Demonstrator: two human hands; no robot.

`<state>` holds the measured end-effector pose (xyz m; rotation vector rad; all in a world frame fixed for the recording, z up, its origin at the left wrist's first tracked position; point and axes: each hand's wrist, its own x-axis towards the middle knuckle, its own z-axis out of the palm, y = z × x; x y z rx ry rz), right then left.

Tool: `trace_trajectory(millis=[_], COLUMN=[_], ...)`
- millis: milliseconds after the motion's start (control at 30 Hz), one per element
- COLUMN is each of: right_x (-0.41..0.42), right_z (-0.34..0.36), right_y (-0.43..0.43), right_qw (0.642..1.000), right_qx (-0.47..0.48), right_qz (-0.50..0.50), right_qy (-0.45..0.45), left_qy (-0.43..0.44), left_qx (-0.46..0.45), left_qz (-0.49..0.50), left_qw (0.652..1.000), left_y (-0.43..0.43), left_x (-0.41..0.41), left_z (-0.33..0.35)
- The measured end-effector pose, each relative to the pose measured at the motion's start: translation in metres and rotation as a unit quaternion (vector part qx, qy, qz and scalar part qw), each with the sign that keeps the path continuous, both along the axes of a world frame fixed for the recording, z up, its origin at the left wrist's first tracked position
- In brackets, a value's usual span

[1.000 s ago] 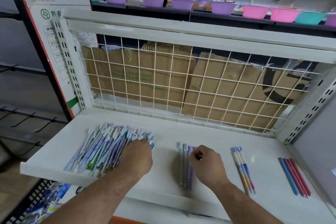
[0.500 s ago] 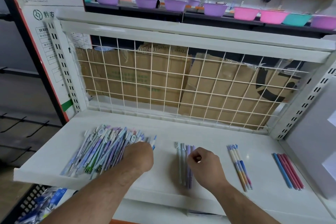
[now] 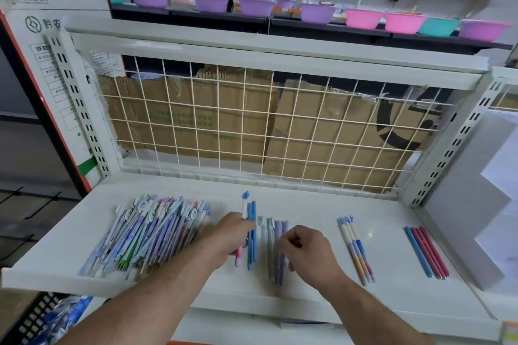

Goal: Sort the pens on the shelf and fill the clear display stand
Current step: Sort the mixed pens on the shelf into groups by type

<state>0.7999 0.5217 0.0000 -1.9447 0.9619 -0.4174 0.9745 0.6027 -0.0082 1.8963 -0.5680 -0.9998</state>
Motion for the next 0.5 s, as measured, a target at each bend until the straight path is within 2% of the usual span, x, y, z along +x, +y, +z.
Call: trace_trajectory(millis=[167, 500], right_x=[-0.012, -0.072], right_z=[0.004, -0.001], right_y=[-0.005, -0.047], right_qw=[0.997, 0.994], right_qx=[0.074, 0.078], right_qz=[0.016, -0.071], right_qy=[-0.023, -0.014], left_qy=[0.042, 0.034], left_qx=[-0.048, -0.047], left_qz=[-0.024, -0.042], left_qw=[0.998, 0.997], left_y=[-0.023, -0.082], left_x=[-0.036, -0.107], left_z=[0.000, -0.006])
